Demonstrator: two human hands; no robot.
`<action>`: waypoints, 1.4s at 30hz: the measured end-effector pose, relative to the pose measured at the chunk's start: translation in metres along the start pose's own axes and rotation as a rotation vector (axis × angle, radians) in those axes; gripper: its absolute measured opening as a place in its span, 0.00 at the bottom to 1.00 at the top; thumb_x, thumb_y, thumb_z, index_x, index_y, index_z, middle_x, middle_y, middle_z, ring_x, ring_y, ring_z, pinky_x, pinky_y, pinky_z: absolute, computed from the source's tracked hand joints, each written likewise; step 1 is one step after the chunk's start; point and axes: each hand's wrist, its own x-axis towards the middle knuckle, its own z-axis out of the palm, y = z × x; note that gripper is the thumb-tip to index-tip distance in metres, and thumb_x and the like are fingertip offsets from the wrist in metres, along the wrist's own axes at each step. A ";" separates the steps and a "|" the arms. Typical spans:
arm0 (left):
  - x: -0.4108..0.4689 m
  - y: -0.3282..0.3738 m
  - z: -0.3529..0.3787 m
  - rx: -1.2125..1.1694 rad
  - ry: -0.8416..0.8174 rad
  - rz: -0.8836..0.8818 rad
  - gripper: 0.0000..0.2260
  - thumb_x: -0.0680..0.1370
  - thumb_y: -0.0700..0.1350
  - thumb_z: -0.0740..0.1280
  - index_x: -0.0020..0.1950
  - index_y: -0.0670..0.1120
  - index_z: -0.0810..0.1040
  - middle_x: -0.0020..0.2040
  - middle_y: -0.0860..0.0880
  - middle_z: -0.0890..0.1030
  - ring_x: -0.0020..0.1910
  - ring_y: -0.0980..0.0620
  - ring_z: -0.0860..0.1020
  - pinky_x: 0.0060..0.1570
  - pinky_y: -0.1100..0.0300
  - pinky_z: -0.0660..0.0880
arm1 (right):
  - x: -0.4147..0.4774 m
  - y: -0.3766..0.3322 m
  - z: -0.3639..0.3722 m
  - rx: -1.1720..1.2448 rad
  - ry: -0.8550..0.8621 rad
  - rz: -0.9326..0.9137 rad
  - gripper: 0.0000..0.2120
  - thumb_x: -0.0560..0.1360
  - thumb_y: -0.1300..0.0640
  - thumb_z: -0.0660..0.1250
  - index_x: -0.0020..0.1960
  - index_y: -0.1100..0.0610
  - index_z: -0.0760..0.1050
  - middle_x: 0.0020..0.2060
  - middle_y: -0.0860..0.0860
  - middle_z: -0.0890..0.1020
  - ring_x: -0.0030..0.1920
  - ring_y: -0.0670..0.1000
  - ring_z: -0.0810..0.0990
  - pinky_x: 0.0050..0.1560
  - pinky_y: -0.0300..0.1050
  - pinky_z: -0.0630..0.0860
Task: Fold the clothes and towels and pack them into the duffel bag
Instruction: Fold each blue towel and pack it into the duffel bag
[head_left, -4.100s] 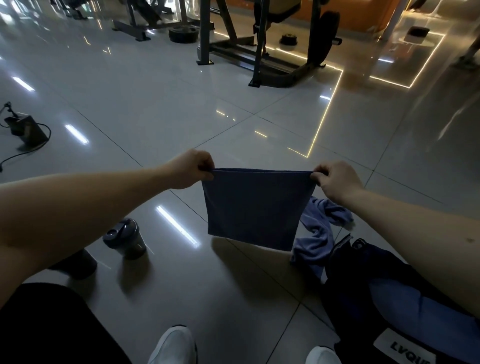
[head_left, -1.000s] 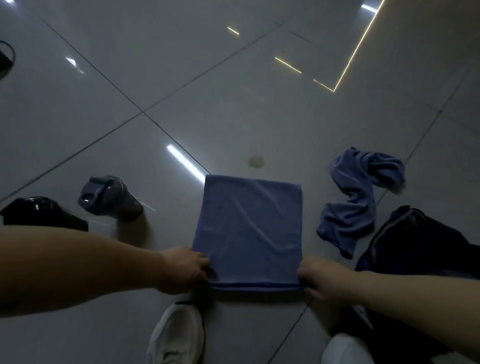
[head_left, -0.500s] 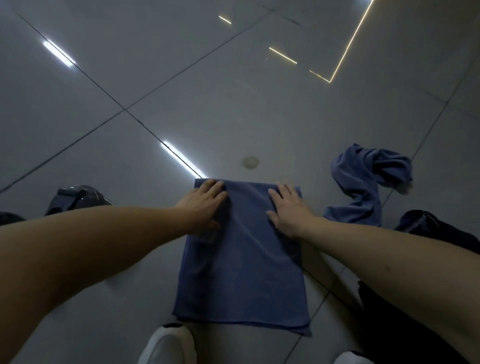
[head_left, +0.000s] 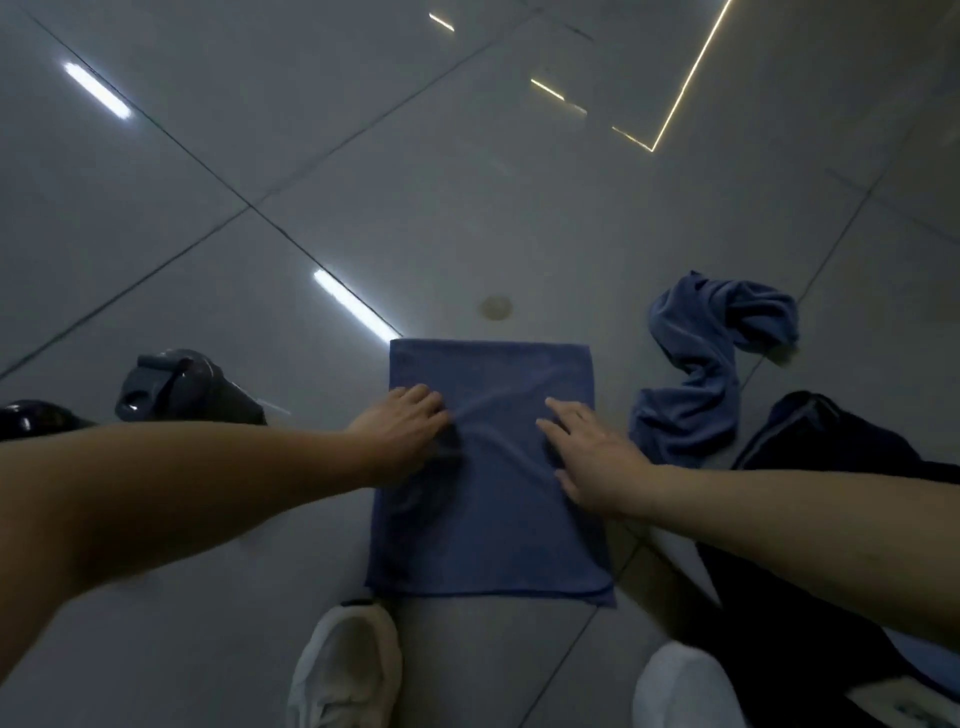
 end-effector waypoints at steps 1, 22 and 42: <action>-0.011 0.013 0.000 -0.042 -0.004 0.083 0.20 0.79 0.58 0.56 0.62 0.47 0.77 0.60 0.44 0.78 0.58 0.40 0.76 0.56 0.50 0.73 | -0.020 -0.004 0.005 -0.011 -0.028 -0.055 0.32 0.79 0.50 0.64 0.79 0.58 0.57 0.79 0.57 0.53 0.78 0.60 0.54 0.76 0.54 0.59; -0.071 0.058 0.064 0.041 -0.378 0.306 0.17 0.77 0.55 0.68 0.62 0.48 0.75 0.60 0.47 0.78 0.56 0.44 0.78 0.57 0.51 0.74 | -0.078 -0.011 0.085 -0.241 -0.011 -0.331 0.10 0.61 0.56 0.71 0.39 0.54 0.72 0.39 0.54 0.73 0.39 0.56 0.72 0.36 0.50 0.73; -0.068 0.023 0.022 -0.398 -0.399 0.297 0.12 0.73 0.46 0.65 0.56 0.46 0.78 0.55 0.49 0.78 0.51 0.51 0.76 0.49 0.62 0.72 | -0.069 0.010 0.021 0.451 -0.175 -0.124 0.10 0.74 0.54 0.65 0.38 0.51 0.65 0.31 0.47 0.71 0.30 0.46 0.67 0.34 0.44 0.63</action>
